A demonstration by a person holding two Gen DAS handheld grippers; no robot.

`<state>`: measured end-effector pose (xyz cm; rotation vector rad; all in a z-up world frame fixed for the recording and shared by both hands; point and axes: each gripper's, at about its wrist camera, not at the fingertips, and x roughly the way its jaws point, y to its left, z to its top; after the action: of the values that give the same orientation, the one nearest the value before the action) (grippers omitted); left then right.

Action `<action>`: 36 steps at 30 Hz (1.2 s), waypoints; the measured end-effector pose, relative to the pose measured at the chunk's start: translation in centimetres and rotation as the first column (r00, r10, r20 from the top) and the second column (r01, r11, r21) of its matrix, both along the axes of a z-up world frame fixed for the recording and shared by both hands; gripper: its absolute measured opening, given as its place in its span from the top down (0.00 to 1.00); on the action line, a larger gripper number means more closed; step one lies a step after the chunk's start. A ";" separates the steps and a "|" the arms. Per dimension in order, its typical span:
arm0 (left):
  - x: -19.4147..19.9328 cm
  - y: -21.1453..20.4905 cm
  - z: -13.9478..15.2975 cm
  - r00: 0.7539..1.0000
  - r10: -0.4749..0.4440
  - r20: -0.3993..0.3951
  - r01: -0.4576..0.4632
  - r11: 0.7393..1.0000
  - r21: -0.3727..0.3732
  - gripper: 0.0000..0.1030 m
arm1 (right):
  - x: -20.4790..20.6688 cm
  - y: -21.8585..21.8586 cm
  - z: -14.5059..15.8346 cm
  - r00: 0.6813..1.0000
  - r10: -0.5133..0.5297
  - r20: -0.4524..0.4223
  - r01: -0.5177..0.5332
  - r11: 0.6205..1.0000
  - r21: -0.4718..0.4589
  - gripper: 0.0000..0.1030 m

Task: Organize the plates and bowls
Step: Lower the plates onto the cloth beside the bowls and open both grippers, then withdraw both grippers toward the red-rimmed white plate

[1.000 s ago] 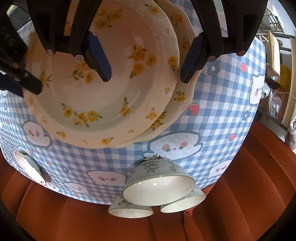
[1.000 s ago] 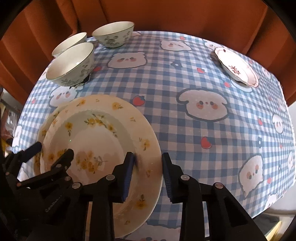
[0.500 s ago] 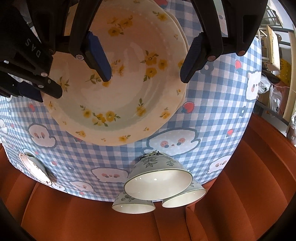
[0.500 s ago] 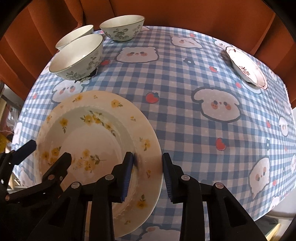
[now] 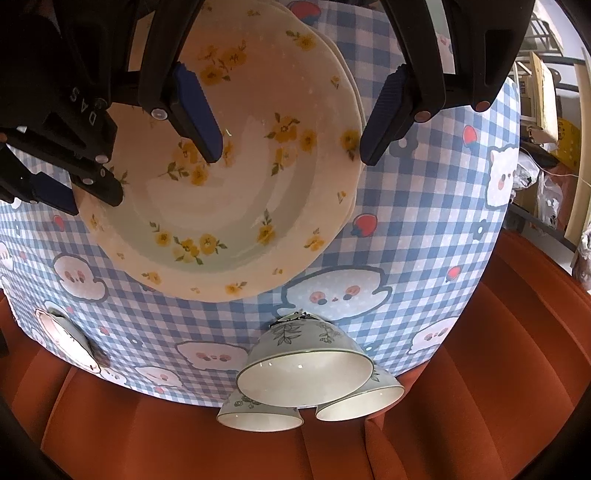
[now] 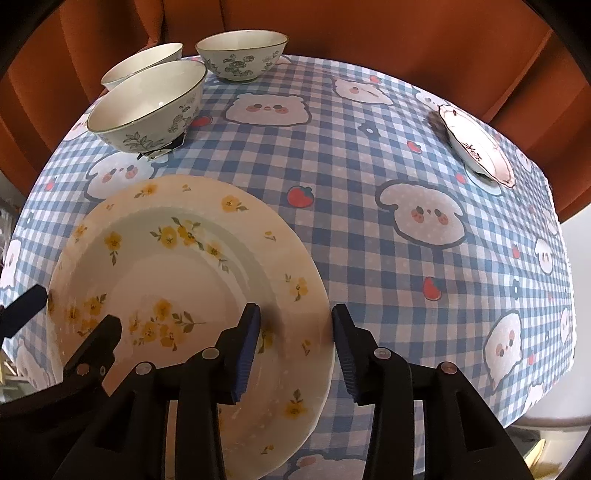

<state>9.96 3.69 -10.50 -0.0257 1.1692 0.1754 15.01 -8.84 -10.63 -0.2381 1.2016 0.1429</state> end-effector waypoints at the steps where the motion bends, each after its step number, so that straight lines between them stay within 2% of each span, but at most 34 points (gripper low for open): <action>1: -0.1 0.0 0.1 1.000 -0.002 -0.001 0.002 1.000 -0.007 0.24 | 0.0 -0.1 0.1 1.000 -0.007 -0.002 0.007 1.000 0.009 0.56; 6: -0.2 -0.2 1.0 1.000 -0.018 0.007 0.018 0.999 -0.037 0.23 | -0.7 -0.6 1.2 1.000 -0.029 -0.010 0.029 0.999 0.021 0.55; 13: 0.1 -2.2 3.3 0.995 -0.065 0.075 0.068 0.996 -0.049 0.23 | -0.9 -2.8 4.3 0.996 -0.065 0.055 0.061 0.996 0.057 0.55; 16: 0.3 -3.8 4.1 0.989 -0.095 0.111 0.102 0.993 -0.058 0.23 | -0.7 -4.4 5.6 0.993 -0.071 0.093 0.060 0.991 0.123 0.55; 19: 0.7 -5.9 4.9 0.984 -0.107 0.144 0.116 0.992 -0.053 0.18 | -0.4 -5.6 6.3 0.991 -0.064 0.117 0.047 0.989 0.141 0.55; 26: 2.4 -10.5 6.6 0.980 -0.090 0.175 0.098 0.995 -0.035 0.17 | 1.4 -9.8 7.6 0.989 -0.034 0.141 0.010 0.986 0.168 0.54; 31: 4.4 -13.8 7.2 0.982 -0.056 0.179 0.066 0.996 -0.051 0.17 | 3.3 -13.7 8.5 0.985 -0.035 0.167 0.009 0.988 0.154 0.45; 34: 5.5 -15.9 7.3 0.983 -0.036 0.181 0.049 0.997 -0.064 0.17 | 4.5 -16.2 8.8 0.983 -0.036 0.179 0.007 0.987 0.159 0.36; 36: 6.1 -17.4 7.5 0.980 -0.031 0.195 0.046 0.997 -0.069 0.18 | 5.3 -18.1 9.0 0.981 -0.035 0.193 0.002 0.986 0.165 0.27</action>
<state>16.03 -13.70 -3.02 -0.0832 0.9807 0.0932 20.35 -26.90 -1.66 -0.0938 0.9909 0.1969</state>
